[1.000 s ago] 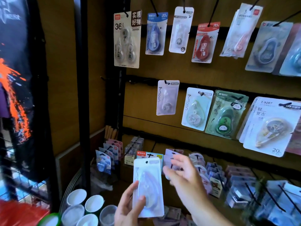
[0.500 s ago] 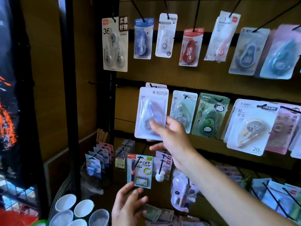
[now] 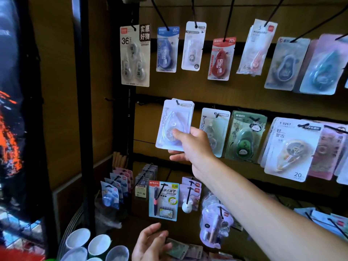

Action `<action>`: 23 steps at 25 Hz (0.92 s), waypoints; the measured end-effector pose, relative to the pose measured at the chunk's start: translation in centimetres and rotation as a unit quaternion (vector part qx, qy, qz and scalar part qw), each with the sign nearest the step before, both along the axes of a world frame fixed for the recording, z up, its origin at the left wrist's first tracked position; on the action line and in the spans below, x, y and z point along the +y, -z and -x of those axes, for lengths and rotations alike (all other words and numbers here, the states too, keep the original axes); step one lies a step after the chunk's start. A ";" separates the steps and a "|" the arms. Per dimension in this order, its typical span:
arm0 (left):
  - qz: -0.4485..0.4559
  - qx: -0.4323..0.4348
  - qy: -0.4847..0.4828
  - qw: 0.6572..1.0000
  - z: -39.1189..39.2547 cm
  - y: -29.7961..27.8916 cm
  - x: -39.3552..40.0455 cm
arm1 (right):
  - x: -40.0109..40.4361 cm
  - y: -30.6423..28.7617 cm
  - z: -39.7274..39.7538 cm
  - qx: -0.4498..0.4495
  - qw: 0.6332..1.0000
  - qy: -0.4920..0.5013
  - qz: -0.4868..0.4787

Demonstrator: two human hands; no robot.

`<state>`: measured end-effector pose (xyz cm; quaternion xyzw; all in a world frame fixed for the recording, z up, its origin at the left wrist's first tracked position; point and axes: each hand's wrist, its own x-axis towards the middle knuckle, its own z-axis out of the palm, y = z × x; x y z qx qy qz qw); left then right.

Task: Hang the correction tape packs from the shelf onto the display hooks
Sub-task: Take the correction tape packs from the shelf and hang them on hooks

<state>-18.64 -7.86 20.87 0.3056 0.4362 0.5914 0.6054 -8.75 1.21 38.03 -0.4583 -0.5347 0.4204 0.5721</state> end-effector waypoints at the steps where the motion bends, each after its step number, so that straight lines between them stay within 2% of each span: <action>1: 0.020 0.006 0.050 0.999 1.1 -0.7 -0.3 | 0.3 0.1 0.0 -0.006 1.000 0.009 0.003; 2: 0.073 0.049 0.080 0.993 1.1 -0.9 -0.8 | 0.7 0.2 -0.1 -0.011 1.000 0.016 0.006; 3: 0.076 0.107 0.115 0.985 1.1 -0.1 -0.6 | 1.1 0.2 -0.2 -0.015 1.000 0.022 0.010; 4: 0.060 0.088 0.127 0.986 1.2 0.2 -0.4 | 1.7 0.2 -0.2 -0.017 0.999 0.026 0.014; 5: 0.041 0.033 0.094 0.994 0.8 0.2 -0.1 | 2.4 0.1 -0.2 -0.019 0.999 0.031 0.019; 6: -0.007 0.041 0.110 0.993 0.9 0.4 0.5 | 3.1 0.1 -0.2 -0.021 0.999 0.037 0.024; 8: 0.001 0.063 0.037 0.997 0.1 1.7 0.2 | 4.6 0.0 -0.3 -0.028 0.998 0.053 0.035; 11: 0.013 0.018 0.004 1.000 -0.7 2.3 0.3 | 6.1 0.1 -0.5 -0.030 0.996 0.060 0.052; 15: 0.012 0.000 -0.068 0.998 -1.0 2.1 0.2 | 6.1 1.5 -1.2 0.025 0.992 0.011 0.119; 19: 0.012 0.003 -0.128 0.992 -1.2 3.2 0.7 | 1.1 7.0 -3.2 0.048 0.988 -0.022 0.142; 21: 0.022 0.030 -0.147 0.988 -1.3 4.8 0.8 | -2.6 11.6 -4.5 0.076 0.982 -0.054 0.166; 23: 0.039 0.064 -0.149 0.986 -1.8 7.7 1.1 | -5.5 17.2 -5.3 0.049 0.969 -0.094 0.222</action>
